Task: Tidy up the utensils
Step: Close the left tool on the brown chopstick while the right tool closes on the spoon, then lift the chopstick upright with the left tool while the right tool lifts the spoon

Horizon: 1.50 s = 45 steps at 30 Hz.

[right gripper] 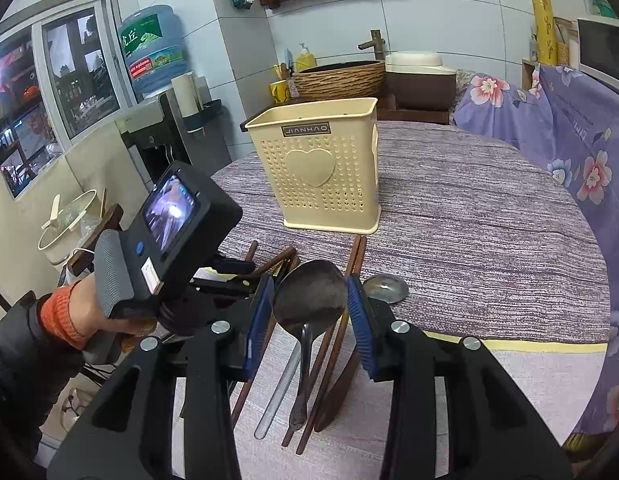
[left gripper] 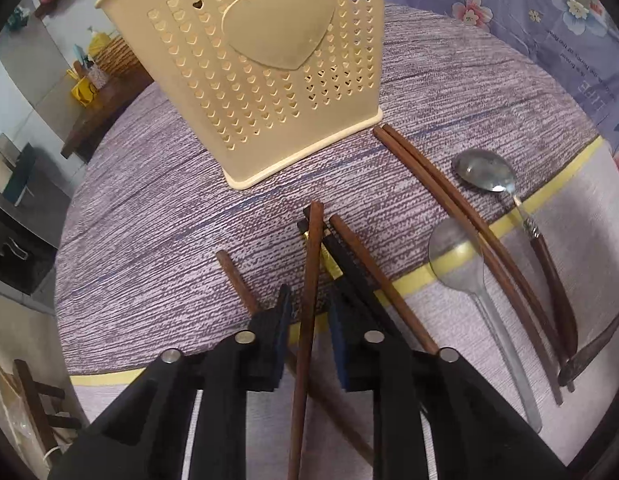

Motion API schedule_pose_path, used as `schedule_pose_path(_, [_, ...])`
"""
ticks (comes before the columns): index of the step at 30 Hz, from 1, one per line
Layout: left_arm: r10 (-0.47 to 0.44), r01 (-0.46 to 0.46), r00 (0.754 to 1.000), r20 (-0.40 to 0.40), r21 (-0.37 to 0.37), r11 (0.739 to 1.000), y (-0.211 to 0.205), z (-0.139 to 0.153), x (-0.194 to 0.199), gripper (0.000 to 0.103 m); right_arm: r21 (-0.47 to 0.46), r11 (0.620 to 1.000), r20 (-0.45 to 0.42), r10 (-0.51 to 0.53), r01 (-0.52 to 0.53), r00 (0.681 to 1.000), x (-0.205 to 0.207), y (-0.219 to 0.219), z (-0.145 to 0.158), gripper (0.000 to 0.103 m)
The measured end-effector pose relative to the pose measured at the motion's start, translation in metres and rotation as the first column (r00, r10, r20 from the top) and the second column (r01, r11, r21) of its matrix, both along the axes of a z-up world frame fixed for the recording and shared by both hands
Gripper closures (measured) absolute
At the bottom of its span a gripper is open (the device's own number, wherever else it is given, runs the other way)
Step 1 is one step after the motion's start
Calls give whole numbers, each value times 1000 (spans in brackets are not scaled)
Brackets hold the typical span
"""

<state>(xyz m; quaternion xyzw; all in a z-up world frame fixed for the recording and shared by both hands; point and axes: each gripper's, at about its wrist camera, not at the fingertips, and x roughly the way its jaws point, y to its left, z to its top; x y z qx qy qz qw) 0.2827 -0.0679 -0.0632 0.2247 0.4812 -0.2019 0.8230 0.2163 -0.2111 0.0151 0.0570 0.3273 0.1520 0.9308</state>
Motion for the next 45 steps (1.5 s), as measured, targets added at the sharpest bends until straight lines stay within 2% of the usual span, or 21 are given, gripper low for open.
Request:
schedule_pose_path(3, [13, -13, 1000, -6, -24, 1000, 0, 1, 8, 88, 3, 1000, 0, -4, 4, 1000, 0, -1, 0, 65])
schedule_pose_path(6, [25, -26, 1000, -8, -42, 999, -1, 1, 12, 93, 4, 1000, -1, -6, 6, 1000, -1, -1, 0, 65])
schedule_pose_path(10, [53, -51, 998, 33, -77, 996, 3, 12, 7, 95, 8, 1000, -4, -6, 6, 1000, -2, -2, 0, 65])
schedule_pose_path(16, [132, -96, 983, 123, -262, 960, 37, 76, -17, 95, 13, 1000, 1, 7, -7, 1000, -3, 0, 0, 65])
schedule_pose_path(21, [197, -99, 953, 230, -378, 921, 69, 133, -51, 95, 33, 999, 14, 22, -22, 1000, -6, -1, 5, 65])
schedule_pose_path(24, [219, -99, 939, 264, -403, 910, 80, 150, -60, 95, 33, 999, 31, 26, -27, 999, -8, 0, 9, 65])
schedule_pose_path(38, [238, -85, 922, 305, -442, 893, 87, 164, -71, 95, 8, 998, 87, 65, -66, 994, -13, 5, 25, 65])
schedule_pose_path(42, [245, -75, 914, 324, -458, 886, 89, 183, -68, 95, 5, 996, 99, 83, -84, 992, -3, 2, 38, 65])
schedule_pose_path(45, [260, -57, 898, 356, -490, 870, 91, 212, -61, 95, -27, 996, 151, 84, -81, 985, 11, 1, 64, 65])
